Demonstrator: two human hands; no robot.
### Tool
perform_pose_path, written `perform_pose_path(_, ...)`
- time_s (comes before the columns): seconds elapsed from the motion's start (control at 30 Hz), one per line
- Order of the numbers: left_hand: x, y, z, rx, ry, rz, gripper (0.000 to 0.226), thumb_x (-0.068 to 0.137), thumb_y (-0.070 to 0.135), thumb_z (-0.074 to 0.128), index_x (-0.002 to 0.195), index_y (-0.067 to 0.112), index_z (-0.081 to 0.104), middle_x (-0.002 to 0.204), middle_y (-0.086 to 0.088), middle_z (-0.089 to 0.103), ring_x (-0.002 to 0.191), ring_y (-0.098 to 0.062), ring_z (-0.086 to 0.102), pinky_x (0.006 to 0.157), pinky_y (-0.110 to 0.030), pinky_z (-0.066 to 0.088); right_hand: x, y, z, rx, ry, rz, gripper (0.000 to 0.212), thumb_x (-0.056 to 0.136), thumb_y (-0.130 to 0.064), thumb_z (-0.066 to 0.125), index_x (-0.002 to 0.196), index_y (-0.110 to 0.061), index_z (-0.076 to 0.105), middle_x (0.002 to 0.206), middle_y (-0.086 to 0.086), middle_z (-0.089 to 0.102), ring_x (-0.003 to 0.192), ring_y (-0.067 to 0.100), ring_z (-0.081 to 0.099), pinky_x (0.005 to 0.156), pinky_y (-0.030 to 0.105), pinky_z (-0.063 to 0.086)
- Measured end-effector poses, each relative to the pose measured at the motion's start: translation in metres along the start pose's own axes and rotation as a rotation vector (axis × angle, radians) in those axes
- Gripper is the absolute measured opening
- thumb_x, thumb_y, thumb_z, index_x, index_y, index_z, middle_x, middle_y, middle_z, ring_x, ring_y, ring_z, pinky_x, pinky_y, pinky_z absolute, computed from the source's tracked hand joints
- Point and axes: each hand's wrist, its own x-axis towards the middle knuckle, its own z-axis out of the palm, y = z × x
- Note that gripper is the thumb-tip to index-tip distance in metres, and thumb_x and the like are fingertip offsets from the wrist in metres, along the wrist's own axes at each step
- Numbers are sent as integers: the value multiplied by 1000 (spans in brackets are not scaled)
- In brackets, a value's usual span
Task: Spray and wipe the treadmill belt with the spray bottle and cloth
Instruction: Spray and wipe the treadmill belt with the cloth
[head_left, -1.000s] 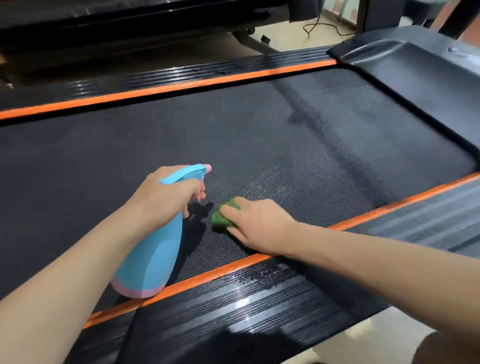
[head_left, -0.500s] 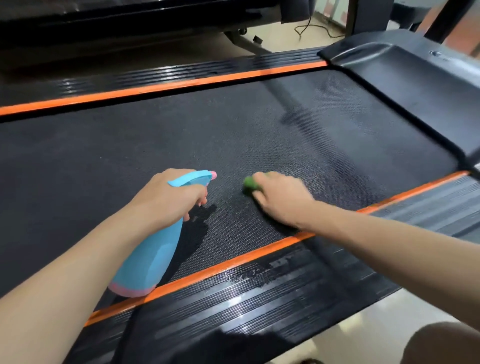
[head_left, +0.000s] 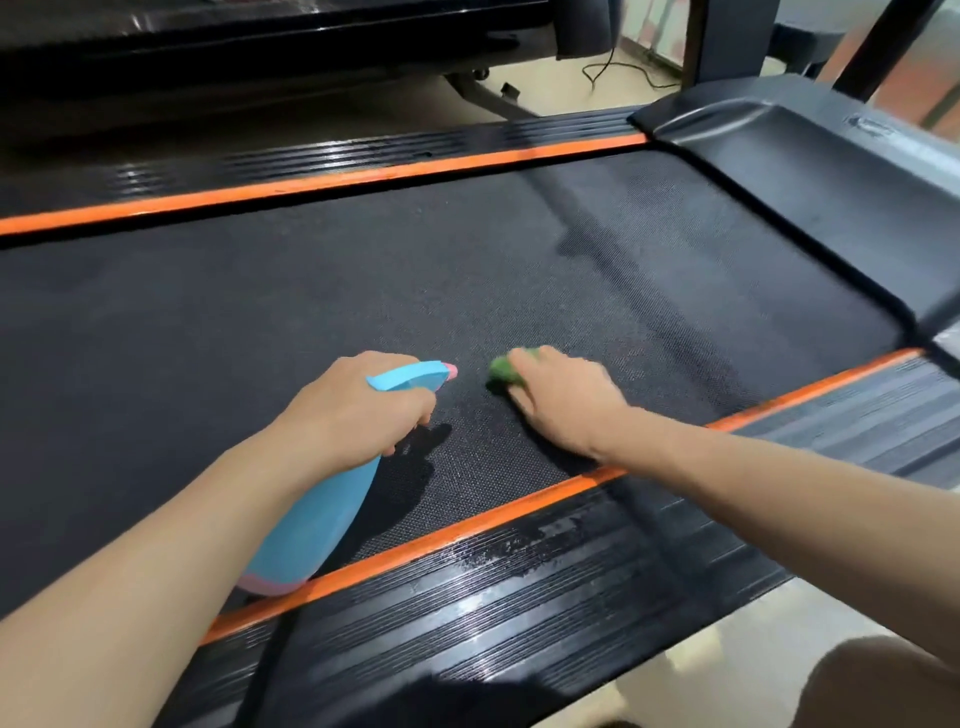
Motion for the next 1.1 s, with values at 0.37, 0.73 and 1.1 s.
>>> perform_pose_path(0.37,-12,-14,-24,-288,156,24,20,76,29,64,66,45,71,110,9,80,58,-19,64,66,-28,46,-6,48,-23,-135,0,-419,20,101,-47,41,118,-36,42,117,-2,53,89,28,67,57,36,49)
perform_pose_path(0.73,-13,-47,-52,-587,324,-82,57,62,22,59,115,30,78,97,4,81,54,-19,57,60,-21,52,-15,-111,8,139,-107,-607,41,95,-50,29,121,-26,47,118,2,57,99,28,63,74,40,54)
perform_pose_path(1.1,-22,-52,-54,-558,283,-66,37,58,26,56,89,35,75,105,11,81,51,-15,57,67,-26,49,57,34,-9,-33,5,112,28,101,-43,39,127,-34,46,126,10,57,109,35,62,87,47,52)
